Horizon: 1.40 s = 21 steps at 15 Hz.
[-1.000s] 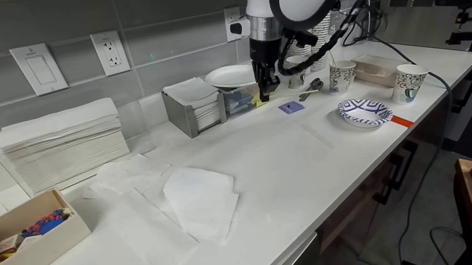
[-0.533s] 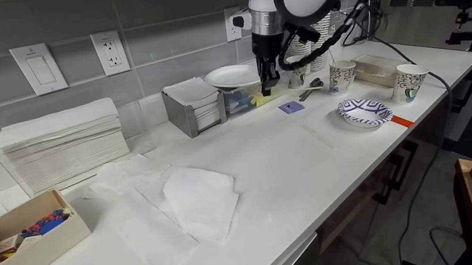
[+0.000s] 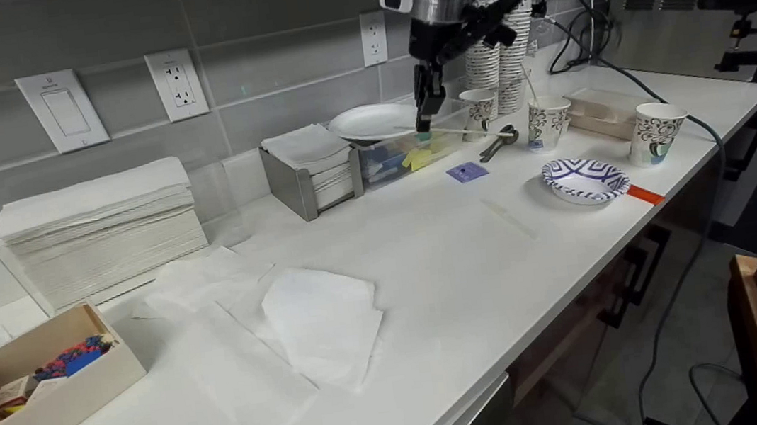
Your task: Move the chopstick from the counter to the cup
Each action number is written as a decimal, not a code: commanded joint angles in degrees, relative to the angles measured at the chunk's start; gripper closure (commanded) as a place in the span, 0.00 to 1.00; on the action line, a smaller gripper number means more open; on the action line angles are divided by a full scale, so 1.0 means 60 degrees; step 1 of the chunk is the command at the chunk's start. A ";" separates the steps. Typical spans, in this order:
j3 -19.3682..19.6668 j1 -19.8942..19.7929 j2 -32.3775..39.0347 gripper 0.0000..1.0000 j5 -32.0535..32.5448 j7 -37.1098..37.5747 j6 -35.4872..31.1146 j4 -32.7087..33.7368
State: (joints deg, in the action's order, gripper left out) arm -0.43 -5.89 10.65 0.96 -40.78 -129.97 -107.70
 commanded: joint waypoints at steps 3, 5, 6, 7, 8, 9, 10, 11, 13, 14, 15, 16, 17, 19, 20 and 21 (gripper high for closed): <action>0.0482 -0.0883 -0.0722 0.98 -0.2402 -0.0993 -0.0475 -0.0158; 0.0734 -0.1100 -0.0888 0.98 -0.3069 -0.1215 -0.0810 -0.0234; 0.0846 -0.1184 -0.0973 0.98 -0.3389 -0.1324 -0.0953 -0.0279; 0.0966 -0.1286 -0.1068 0.98 -0.3734 -0.1465 -0.1088 -0.0360; 0.1078 -0.1360 -0.1169 0.98 -0.4015 -0.1613 -0.1205 -0.0471; 0.1185 -0.1423 -0.1303 0.98 -0.4261 -0.1771 -0.1391 -0.0651; 0.1296 -0.1469 -0.1403 0.98 -0.4452 -0.1881 -0.1462 -0.0777; 0.1407 -0.1516 -0.1530 0.98 -0.4657 -0.1984 -0.1598 -0.0971; 0.1636 -0.1577 -0.1759 0.98 -0.5011 -0.2079 -0.2115 -0.1332; 0.1752 -0.1603 -0.1886 0.98 -0.5237 -0.2153 -0.2321 -0.1513; 0.1866 -0.1610 -0.2016 0.98 -0.5479 -0.2187 -0.2526 -0.1698; 0.1974 -0.1616 -0.2130 0.98 -0.5698 -0.2237 -0.2686 -0.1861; 0.2089 -0.1613 -0.2233 0.98 -0.5867 -0.2269 -0.2914 -0.2021; 0.2306 -0.1593 -0.2399 0.98 -0.6190 -0.2423 -0.3271 -0.2262; 0.2391 -0.1561 -0.2435 0.98 -0.6293 -0.2445 -0.3622 -0.2369; 0.2474 -0.1537 -0.2427 0.98 -0.6436 -0.2517 -0.4038 -0.2432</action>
State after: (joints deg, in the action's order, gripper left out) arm 13.25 -15.76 -1.81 -34.40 -53.86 -148.78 -118.67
